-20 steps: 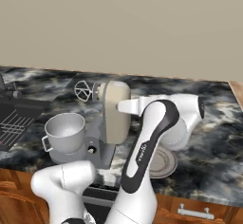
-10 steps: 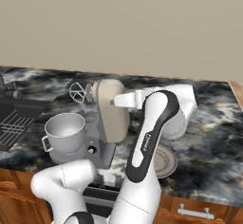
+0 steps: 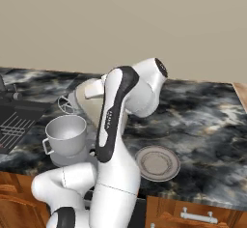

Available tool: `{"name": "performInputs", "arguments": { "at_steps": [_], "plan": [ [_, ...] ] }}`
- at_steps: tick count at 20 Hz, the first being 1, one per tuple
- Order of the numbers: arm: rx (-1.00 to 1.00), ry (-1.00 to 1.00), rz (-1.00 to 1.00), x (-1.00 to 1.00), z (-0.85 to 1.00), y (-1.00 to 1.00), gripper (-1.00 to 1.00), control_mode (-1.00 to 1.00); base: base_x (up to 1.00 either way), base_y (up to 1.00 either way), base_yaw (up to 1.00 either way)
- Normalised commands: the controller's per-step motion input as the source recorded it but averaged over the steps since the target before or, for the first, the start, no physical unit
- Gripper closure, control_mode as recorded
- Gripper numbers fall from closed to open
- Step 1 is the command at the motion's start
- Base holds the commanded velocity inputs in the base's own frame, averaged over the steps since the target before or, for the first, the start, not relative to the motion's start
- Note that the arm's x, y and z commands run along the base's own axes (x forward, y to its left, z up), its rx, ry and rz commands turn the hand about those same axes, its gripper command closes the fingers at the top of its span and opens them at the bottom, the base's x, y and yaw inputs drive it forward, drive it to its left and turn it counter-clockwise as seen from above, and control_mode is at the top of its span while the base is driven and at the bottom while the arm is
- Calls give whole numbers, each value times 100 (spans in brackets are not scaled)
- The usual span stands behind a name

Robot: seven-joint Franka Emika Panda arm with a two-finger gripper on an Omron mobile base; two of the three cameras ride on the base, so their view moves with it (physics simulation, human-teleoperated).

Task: Add butter and sugar cubes to the stand mixer bowl and then turn on the stand mixer to begin making frosting.

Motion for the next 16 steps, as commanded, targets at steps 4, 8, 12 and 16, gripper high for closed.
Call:
{"name": "performInputs", "arguments": {
  "at_steps": [4,8,12,16],
  "plan": [
    [-30,1,5,0,-60,95,-100,-100,0,0,0],
    [-31,4,6,0,-64,98,-100,-100,0,0,0],
    [-32,7,6,0,-77,94,-100,-100,0,0,0],
    [-29,11,3,0,-91,57,-100,-100,0,0,0]
  ]
}}
